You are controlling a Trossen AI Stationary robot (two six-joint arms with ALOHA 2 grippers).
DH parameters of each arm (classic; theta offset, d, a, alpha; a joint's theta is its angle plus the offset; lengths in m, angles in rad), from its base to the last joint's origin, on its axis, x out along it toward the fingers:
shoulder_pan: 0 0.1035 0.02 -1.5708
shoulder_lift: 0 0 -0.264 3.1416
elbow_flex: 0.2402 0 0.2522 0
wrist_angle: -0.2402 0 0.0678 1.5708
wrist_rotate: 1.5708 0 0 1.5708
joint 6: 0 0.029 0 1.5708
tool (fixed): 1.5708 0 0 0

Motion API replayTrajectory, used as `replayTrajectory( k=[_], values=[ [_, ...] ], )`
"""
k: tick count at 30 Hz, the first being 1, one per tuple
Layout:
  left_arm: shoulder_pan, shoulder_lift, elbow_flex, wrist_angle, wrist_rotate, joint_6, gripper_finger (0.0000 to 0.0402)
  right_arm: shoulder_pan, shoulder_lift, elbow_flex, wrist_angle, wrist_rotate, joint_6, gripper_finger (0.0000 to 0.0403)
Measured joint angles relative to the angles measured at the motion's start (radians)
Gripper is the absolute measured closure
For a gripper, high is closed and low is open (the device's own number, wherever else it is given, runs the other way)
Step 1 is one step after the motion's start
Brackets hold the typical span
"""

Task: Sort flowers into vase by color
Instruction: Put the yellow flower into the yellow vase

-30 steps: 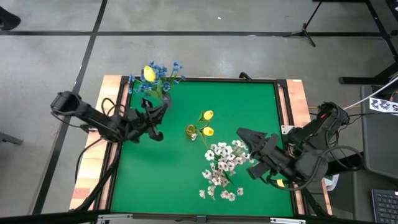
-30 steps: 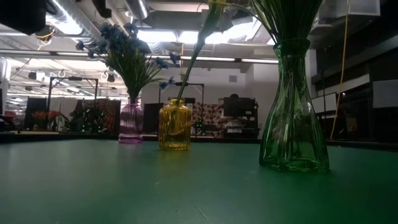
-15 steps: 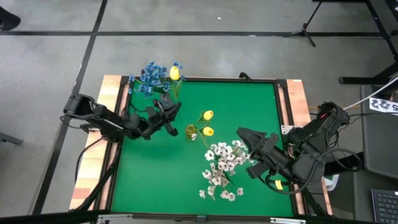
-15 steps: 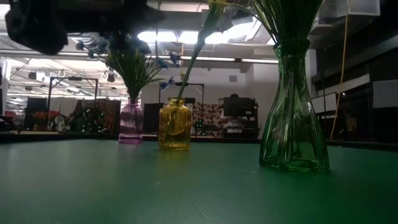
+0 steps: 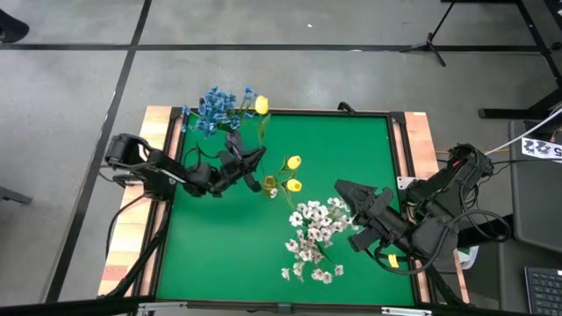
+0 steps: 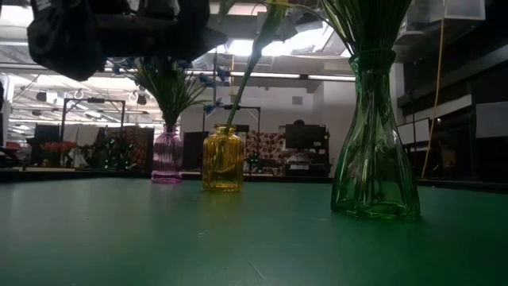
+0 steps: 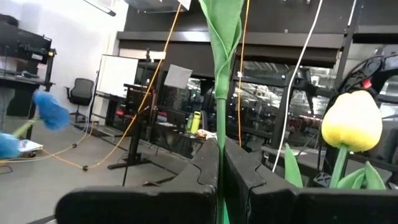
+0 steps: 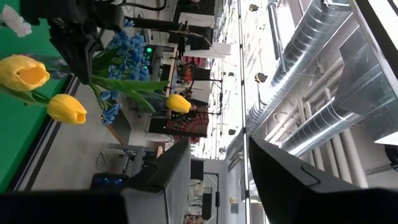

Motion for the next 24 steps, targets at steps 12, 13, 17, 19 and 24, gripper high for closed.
replayTrajectory(
  k=[12, 13, 17, 19, 24],
  values=[
    [-0.001, 0.143, 0.071, 0.000, 0.001, -0.041, 0.0400, 0.000, 0.001, 0.000, -0.007, 0.041, 0.004, 0.0242],
    [-0.001, 0.152, 0.072, 0.000, 0.001, -0.042, 0.0400, 0.000, 0.001, 0.000, -0.007, 0.041, 0.004, 0.0242],
    [-0.001, 0.156, 0.073, 0.000, -0.007, -0.037, 0.0400, 0.000, 0.001, 0.000, -0.007, 0.041, 0.004, 0.0242],
    [-0.003, 0.156, 0.073, 0.000, -0.008, -0.015, 0.0400, 0.000, 0.001, 0.000, -0.007, 0.041, 0.004, 0.0242],
    [-0.023, 0.156, 0.073, 0.000, -0.009, -0.001, 0.0400, 0.000, 0.001, 0.000, -0.006, 0.041, 0.004, 0.0242]
  ],
)
